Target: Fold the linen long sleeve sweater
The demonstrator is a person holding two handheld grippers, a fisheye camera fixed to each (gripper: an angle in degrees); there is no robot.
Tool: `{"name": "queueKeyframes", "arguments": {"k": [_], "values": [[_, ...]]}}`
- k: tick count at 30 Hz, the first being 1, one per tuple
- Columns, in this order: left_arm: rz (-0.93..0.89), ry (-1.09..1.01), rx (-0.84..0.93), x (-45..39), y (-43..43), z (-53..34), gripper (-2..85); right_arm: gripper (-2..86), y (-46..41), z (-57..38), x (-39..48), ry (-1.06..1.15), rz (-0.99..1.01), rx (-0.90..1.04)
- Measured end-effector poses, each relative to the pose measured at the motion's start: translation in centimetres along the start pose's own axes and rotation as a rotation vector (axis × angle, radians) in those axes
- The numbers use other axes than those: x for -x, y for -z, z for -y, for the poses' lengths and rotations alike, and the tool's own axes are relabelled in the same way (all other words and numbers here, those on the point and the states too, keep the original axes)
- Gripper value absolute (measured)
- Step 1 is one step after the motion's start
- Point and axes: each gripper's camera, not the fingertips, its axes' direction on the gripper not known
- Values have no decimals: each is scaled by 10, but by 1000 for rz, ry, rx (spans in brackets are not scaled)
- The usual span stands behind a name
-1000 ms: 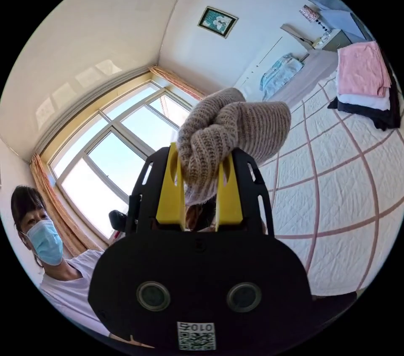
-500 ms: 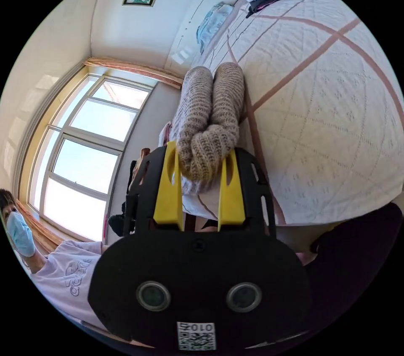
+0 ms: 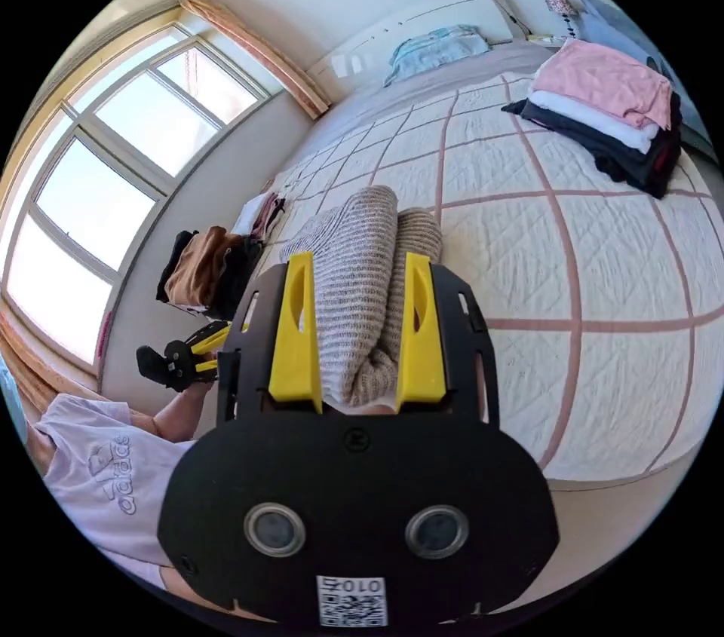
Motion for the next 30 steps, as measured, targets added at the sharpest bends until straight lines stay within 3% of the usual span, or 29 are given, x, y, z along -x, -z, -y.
{"name": "queueKeyframes", "arguments": {"k": [4, 6, 12, 14, 17, 21, 28, 30], "values": [[-80, 56, 1, 15, -10, 0, 113, 131, -63, 60, -2, 5, 37, 258], [-82, 75, 1, 17, -11, -2, 109, 115, -78, 65, 1, 2, 36, 297], [-90, 22, -15, 13, -4, -3, 100, 57, -39, 45, 18, 90, 119, 133], [-89, -8, -33, 10, 3, -3, 99, 55, -19, 32, 25, 114, 60, 68], [-106, 6, -49, 12, 9, -4, 97, 63, -43, 27, 6, 28, -60, 171], [-124, -2, -6, 12, 7, 3, 100, 83, -43, 25, -18, -22, 131, 62], [-137, 76, -117, 33, 60, 4, 109, 85, 17, -41, 16, 56, 15, -163], [-143, 77, -139, 36, 61, 14, 112, 88, 9, -50, 20, 77, -10, -142]]}}
